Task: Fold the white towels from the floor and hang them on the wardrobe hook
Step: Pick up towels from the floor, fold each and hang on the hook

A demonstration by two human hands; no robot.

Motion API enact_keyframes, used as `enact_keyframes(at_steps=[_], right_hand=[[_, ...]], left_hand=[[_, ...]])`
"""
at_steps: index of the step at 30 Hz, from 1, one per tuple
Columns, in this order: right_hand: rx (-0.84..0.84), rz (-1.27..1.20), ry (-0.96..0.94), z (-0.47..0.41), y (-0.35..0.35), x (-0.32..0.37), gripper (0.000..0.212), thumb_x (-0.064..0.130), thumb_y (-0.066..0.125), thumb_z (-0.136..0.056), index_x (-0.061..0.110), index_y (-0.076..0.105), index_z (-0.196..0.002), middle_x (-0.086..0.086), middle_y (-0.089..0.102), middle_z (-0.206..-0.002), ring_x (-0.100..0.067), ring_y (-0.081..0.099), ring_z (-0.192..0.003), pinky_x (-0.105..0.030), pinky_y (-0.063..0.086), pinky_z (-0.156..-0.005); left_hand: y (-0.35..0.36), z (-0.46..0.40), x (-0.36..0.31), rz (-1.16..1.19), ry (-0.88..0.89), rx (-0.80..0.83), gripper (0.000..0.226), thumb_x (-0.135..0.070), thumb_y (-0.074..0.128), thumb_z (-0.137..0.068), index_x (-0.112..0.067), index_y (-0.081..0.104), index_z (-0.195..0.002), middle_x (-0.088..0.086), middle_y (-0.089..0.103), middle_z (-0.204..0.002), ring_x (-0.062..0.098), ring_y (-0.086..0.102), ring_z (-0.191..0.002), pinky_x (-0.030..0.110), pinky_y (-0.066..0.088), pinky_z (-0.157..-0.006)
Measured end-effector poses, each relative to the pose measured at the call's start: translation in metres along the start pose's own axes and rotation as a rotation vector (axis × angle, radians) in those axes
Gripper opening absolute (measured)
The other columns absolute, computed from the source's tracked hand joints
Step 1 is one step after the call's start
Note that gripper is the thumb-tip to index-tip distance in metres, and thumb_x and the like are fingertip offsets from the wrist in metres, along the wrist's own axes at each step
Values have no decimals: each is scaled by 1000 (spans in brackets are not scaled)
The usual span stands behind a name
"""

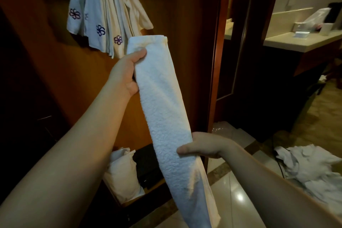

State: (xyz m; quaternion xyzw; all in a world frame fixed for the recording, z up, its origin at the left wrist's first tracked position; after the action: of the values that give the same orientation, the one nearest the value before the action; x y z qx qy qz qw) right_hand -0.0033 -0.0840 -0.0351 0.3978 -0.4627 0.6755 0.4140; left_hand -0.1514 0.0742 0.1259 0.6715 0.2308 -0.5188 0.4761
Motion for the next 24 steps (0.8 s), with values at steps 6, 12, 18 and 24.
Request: enact_keyframes(at_steps=[6, 12, 18, 24], right_hand=[[-247, 190, -53, 0, -4, 6, 38, 63, 72, -78, 27, 70, -91, 6, 74, -92, -7, 72, -84, -19, 52, -74], [-228, 49, -9, -10, 1, -4, 53, 61, 82, -66, 22, 71, -100, 2, 77, -98, -13, 74, -91, -28, 58, -81], [-148, 68, 9, -17, 1, -19, 13, 44, 75, -87, 36, 75, -98, 17, 70, -112, -3, 66, -104, -25, 51, -93], [-124, -311, -52, -15, 1, -33, 50, 42, 78, -70, 16, 71, -111, 3, 76, -111, -17, 70, -108, -27, 56, -90]], left_hand=[[-6, -13, -5, -33, -19, -23, 31, -17, 75, -87, -15, 58, -111, 7, 77, -86, 25, 75, -77, 47, 61, -60], [-2, -22, -8, -32, -43, -20, 30, -16, 76, -85, -14, 58, -110, 8, 77, -85, 27, 75, -76, 51, 62, -66], [4, -40, -12, -64, -71, -72, 26, -18, 76, -86, -13, 59, -105, 9, 77, -81, 28, 76, -76, 51, 62, -64], [-2, -58, -10, -95, -96, -99, 33, -19, 79, -82, -18, 56, -105, 8, 78, -84, 30, 74, -88, 54, 61, -67]])
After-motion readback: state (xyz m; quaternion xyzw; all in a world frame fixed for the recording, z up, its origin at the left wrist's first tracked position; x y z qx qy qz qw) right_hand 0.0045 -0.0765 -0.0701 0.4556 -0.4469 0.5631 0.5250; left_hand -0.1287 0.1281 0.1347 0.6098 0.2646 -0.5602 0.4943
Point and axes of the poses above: each hand's wrist, its own z-axis away from the middle knuckle, its own y-axis out of the palm, x = y × z, the point moved 2 cm from there along -z, towards the middle knuckle
